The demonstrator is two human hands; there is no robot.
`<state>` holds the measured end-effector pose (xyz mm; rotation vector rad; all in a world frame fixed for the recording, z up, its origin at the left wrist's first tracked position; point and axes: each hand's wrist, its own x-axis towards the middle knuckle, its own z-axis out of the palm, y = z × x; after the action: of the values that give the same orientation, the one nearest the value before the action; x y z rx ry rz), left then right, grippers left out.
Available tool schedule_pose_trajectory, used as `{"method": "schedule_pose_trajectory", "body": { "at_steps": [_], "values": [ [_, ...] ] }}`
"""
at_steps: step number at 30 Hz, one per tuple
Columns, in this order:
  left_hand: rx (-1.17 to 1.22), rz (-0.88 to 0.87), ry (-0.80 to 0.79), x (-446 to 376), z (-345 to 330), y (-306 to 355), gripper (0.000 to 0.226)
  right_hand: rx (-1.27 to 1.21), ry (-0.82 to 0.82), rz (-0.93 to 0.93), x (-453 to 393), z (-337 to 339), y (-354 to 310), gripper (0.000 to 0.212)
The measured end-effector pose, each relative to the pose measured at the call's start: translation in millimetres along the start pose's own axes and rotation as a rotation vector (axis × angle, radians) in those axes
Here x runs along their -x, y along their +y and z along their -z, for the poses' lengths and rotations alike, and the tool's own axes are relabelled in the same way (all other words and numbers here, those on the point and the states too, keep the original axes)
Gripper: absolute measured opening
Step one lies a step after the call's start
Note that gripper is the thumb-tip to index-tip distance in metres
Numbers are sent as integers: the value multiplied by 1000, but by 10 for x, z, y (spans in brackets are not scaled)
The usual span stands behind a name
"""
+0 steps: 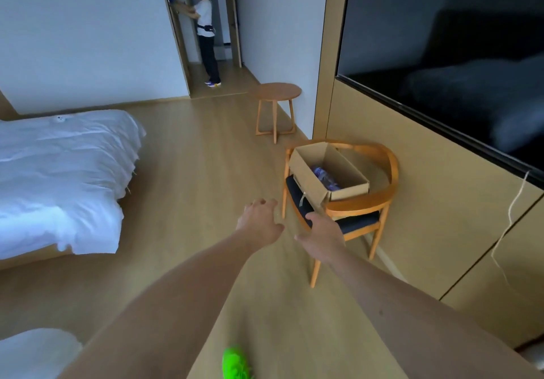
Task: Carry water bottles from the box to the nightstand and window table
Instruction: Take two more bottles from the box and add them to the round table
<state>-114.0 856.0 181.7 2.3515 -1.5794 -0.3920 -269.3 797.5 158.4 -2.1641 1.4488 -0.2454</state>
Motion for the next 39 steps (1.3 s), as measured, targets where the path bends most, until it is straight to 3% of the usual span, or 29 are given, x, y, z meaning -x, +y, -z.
{"method": "schedule_pose_trajectory", "body": {
  "at_steps": [5, 8, 11, 21, 23, 27, 31, 34, 39],
  "values": [
    [58, -91, -45, -1405, -59, -212, 56, 10, 22, -69, -1247, -155, -47, 56],
    [100, -107, -70, -2225, -23, -321, 58, -11, 40, -178, -1879, -209, -73, 50],
    [112, -147, -121, -2953, -25, -367, 59, -45, 53, -277, -2388, -270, -54, 57],
    [36, -368, -291, -4836, -418, -150, 46, -165, 63, -519, -3910, -296, 185, 62],
    [13, -378, -305, -5215, -540, -121, 49, -181, 48, -520, -4276, -309, 307, 54],
    [-8, -327, -335, -6011, -775, -54, 60, -251, 6, -579, -5063, -374, 614, 62],
    [-67, -259, -436, -6656, -965, 19, 59, -305, -10, -658, -5684, -515, 836, 43],
    [-91, -259, -492, -7094, -1140, 140, 51, -325, -65, -709, -6028, -637, 1064, 48],
    [-140, -367, -607, -7498, -1486, 358, 45, -369, -94, -848, -6257, -766, 1379, 33]
  ]
}}
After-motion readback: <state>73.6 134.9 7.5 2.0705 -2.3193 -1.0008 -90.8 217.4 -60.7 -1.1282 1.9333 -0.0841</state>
